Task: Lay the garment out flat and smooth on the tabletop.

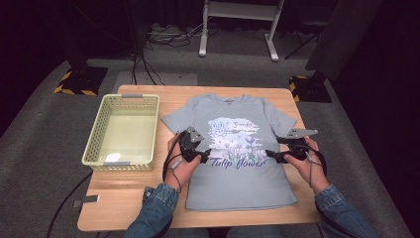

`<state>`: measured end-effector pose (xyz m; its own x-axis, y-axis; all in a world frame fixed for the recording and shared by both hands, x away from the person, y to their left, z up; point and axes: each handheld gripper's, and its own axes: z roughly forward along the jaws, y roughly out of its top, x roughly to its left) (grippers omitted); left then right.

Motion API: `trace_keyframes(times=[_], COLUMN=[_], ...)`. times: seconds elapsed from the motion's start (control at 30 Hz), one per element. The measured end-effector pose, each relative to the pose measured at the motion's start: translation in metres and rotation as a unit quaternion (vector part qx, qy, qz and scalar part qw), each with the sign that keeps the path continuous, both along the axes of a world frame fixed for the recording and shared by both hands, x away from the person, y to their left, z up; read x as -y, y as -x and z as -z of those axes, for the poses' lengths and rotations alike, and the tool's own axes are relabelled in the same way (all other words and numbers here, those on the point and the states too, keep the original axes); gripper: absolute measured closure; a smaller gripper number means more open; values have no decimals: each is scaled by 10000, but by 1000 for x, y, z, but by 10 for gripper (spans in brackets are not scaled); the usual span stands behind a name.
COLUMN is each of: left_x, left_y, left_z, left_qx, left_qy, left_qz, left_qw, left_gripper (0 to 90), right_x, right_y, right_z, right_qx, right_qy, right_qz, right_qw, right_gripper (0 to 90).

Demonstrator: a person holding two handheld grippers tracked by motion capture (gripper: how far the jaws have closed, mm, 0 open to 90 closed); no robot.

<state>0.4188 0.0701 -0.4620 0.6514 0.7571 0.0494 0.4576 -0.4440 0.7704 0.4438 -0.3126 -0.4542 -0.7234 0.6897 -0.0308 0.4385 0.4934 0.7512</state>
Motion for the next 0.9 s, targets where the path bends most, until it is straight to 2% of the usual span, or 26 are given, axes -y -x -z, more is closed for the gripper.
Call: trace_keyframes(times=[0.37, 0.63, 0.9], left_x=[-10, -23, -36], left_y=[30, 51, 69], left_z=[-20, -32, -34], left_qx=[188, 265, 259], left_qy=[-39, -109, -126], left_qz=[49, 37, 13], left_qw=[9998, 9996, 9996], left_gripper=[215, 204, 193], right_x=[11, 26, 35], right_y=[25, 43, 56], right_z=[-21, -33, -40], right_qx=[192, 217, 240], right_qy=[63, 130, 178], right_qz=[-37, 17, 54], right_qw=[9998, 9997, 9995], right_gripper=[215, 199, 187])
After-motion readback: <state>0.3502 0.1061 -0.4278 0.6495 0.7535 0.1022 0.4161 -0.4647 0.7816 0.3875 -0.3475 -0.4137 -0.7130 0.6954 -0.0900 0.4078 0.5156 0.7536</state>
